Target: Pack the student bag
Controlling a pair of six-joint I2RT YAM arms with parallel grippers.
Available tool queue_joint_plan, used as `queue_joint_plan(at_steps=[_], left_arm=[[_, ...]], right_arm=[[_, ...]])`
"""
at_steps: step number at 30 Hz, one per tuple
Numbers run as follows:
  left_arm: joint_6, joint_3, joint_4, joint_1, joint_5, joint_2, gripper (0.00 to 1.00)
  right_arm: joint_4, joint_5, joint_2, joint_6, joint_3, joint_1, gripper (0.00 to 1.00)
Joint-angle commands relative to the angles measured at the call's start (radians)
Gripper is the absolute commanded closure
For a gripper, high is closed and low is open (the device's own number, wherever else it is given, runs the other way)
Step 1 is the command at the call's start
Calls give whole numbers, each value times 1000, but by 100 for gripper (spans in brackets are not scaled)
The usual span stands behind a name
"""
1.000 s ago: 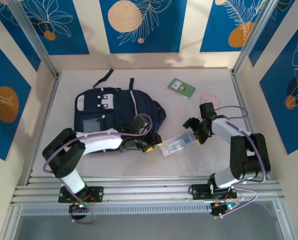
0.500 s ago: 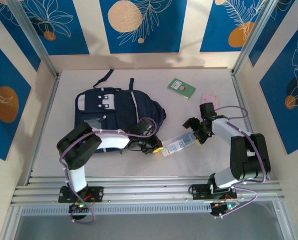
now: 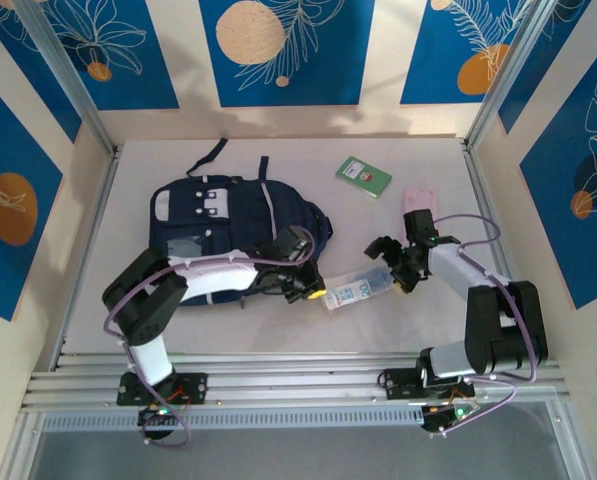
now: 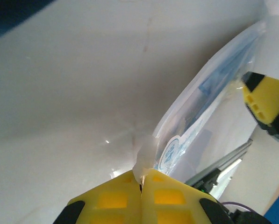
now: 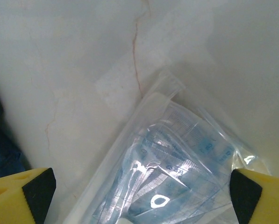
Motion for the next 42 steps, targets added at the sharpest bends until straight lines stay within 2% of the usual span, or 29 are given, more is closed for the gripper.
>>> queue_joint_plan(at_steps=[1,7,14,17,21,25,29,33,39,42], left_arm=[[-1,71,29,0,13,-46,100],[-118,67,131,6,46,-38,100],[-131,87,125,15,18,-38,100],[-170,79,160,17,19,-38,100],[-224,64,205,16,9,-48,100],[-257,46,234,13,5,-63,100],[-285,21,265,5,8,-75,100],[-321,-16,309,-8,10,-92,100],[-329,-49,315,-25,2,-119,100],[-330,-59,316,-29,5,-126,100]], right_arm=[[-88,-151,-67,4,-31,-11,3],[-130,-205,-194,36,-72,-53,3],[-210,-183,-391,45,-93,-99,4],[-158,-266,-434,118,-147,-109,5],[-3,-364,-463,314,-271,-109,5],[155,-383,-463,463,-343,-106,4],[199,-282,-458,534,-344,-104,11],[331,-215,-442,638,-384,-105,18],[399,-225,-326,662,-334,-98,27],[433,-208,-324,680,-338,-96,33]])
